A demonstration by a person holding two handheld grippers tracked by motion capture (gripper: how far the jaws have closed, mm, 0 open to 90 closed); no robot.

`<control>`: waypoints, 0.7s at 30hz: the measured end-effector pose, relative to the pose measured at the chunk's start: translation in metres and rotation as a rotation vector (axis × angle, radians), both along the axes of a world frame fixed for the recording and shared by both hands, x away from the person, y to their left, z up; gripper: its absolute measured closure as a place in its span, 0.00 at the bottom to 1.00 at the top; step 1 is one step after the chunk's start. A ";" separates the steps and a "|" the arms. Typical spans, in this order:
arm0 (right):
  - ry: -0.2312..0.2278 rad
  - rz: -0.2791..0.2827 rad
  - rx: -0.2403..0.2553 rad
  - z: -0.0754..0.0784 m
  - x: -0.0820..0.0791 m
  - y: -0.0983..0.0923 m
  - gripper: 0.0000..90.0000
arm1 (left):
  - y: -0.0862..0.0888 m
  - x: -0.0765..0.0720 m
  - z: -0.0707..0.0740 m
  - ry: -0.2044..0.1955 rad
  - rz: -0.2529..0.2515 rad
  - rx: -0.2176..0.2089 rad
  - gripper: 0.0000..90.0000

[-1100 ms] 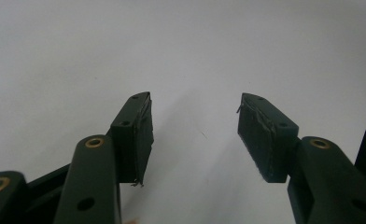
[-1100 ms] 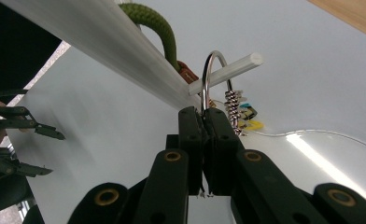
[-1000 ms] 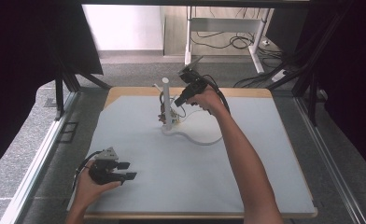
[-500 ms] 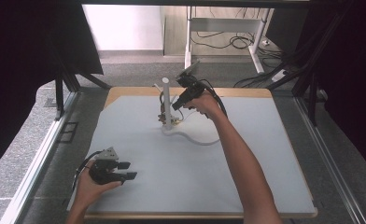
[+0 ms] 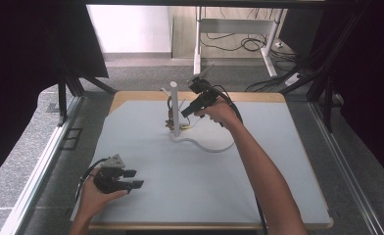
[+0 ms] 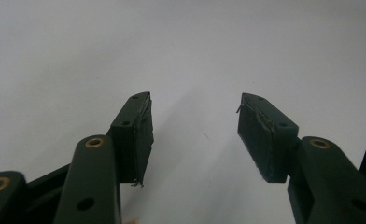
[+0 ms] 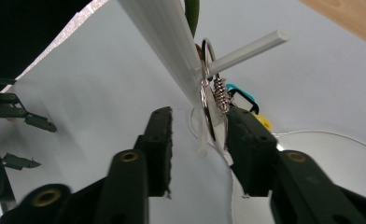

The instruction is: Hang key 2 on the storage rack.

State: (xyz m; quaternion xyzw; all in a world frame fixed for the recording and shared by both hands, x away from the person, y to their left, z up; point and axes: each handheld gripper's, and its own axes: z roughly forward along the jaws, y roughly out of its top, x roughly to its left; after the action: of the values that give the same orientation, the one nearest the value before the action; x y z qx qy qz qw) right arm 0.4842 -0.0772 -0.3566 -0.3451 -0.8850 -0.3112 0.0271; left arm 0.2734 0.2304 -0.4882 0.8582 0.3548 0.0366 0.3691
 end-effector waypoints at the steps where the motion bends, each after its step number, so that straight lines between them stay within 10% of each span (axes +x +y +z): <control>1: -0.030 -0.010 0.018 0.002 -0.007 -0.008 0.58 | 0.000 0.000 0.000 -0.002 -0.001 0.003 0.51; 21: -0.172 -0.048 0.130 -0.041 -0.103 -0.101 0.49 | -0.003 -0.004 0.004 -0.025 0.006 -0.018 0.49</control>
State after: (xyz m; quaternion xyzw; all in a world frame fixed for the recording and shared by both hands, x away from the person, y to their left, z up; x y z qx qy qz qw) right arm 0.3813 -0.1782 -0.3978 -0.3358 -0.8535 -0.3971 -0.0342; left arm 0.2697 0.2277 -0.4847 0.8532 0.3530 0.0452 0.3812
